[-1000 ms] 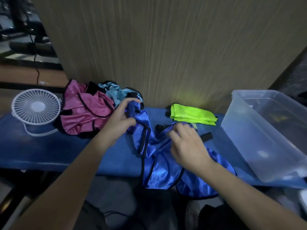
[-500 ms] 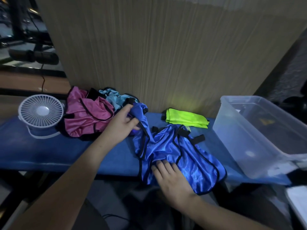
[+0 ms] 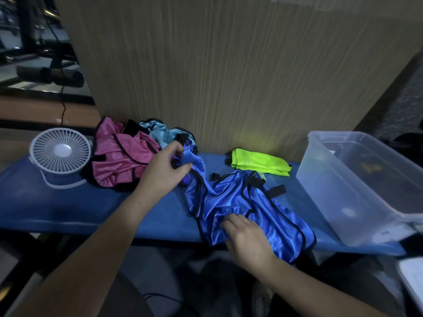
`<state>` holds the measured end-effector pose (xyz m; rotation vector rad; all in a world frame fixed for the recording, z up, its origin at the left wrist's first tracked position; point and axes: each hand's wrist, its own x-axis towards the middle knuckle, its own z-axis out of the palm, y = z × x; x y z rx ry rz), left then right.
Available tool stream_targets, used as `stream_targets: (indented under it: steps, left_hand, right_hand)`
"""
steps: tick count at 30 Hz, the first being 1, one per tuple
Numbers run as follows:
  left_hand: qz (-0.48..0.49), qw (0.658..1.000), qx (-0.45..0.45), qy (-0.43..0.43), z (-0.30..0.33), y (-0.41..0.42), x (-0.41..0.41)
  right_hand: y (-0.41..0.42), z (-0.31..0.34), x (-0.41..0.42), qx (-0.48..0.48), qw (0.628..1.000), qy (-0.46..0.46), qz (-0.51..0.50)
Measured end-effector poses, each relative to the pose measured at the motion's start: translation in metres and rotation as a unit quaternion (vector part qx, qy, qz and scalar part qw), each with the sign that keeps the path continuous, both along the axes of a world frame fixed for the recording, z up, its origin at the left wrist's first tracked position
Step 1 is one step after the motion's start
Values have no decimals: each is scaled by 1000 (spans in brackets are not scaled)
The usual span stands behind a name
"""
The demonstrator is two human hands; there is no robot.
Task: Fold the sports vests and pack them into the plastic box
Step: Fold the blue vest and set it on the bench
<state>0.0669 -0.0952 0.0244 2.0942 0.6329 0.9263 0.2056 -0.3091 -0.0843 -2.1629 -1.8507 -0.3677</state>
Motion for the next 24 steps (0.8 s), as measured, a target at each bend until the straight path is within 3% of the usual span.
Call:
stream_targets:
  steps: [6,12,16,21,24]
  left_hand:
    - [-17,1000,-7,-11,9,-8,-2]
    - [-102,988,-98,-56,27,-12,-4]
    - [-156,979,-118,-49,46,-14,-10]
    - [-152,988,16,31,64,-10,-22]
    - [-178,983,-5,43,71,-10,-28]
  right_hand:
    - [-3,37,6,88,981,166,-44]
    - [-8,97,12,175,889,411,-101]
    - [-7,136,16,193,881,423,-90]
    - [-10,169,22,94,883,459,-38]
    - [-14,181,25,70,895,440,13]
